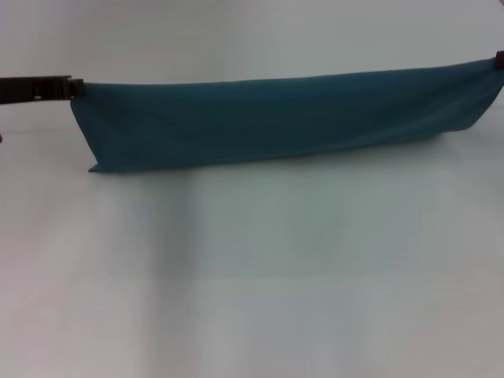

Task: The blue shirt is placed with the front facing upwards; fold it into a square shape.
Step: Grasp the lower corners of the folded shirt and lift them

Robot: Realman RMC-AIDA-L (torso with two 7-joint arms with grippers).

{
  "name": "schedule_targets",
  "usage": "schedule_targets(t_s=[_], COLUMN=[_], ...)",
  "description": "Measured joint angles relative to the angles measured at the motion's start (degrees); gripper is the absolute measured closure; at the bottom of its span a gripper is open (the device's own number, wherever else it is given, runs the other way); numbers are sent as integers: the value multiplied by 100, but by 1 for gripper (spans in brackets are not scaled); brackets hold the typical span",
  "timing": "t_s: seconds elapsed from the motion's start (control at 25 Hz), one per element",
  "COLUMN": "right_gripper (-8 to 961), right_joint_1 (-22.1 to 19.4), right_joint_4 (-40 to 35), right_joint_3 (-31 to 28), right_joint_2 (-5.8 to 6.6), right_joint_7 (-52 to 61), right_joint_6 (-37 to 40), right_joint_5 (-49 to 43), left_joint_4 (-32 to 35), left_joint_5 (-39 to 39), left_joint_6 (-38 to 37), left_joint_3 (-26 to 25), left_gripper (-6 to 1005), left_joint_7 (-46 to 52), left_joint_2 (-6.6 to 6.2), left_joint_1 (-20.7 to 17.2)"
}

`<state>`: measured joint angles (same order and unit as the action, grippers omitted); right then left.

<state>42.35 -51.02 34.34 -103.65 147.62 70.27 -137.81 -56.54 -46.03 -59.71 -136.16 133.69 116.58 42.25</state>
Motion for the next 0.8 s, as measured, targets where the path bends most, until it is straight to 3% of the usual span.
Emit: schedule_targets(t_s=[0.24,0.4,0.56,0.8], right_gripper=[933,933,933,933], right_joint_1=[131,-35,-303,-693], right_joint_4=[-343,-77,-143,-325], right_joint_3=[-57,40,46,-6], right_joint_2=[40,-173,-376,-482], right_joint_7=[122,-1,-128,-188], right_joint_6=[157,246,459,1039], right_joint_5=[-153,-233,-226,-167], left_joint_4=[-45,-232,-434,-1028], left_joint_5=[-24,-26,-29,-36], left_joint_6=[-104,-176,-348,-947], left_joint_3=[-103,-102,-96,-95], left_gripper=[989,989,989,989], left_joint_7=[10,-17,-19,-22], left_joint_2=[-79,149,261,457], left_joint_1=[37,-241,-481,-1081])
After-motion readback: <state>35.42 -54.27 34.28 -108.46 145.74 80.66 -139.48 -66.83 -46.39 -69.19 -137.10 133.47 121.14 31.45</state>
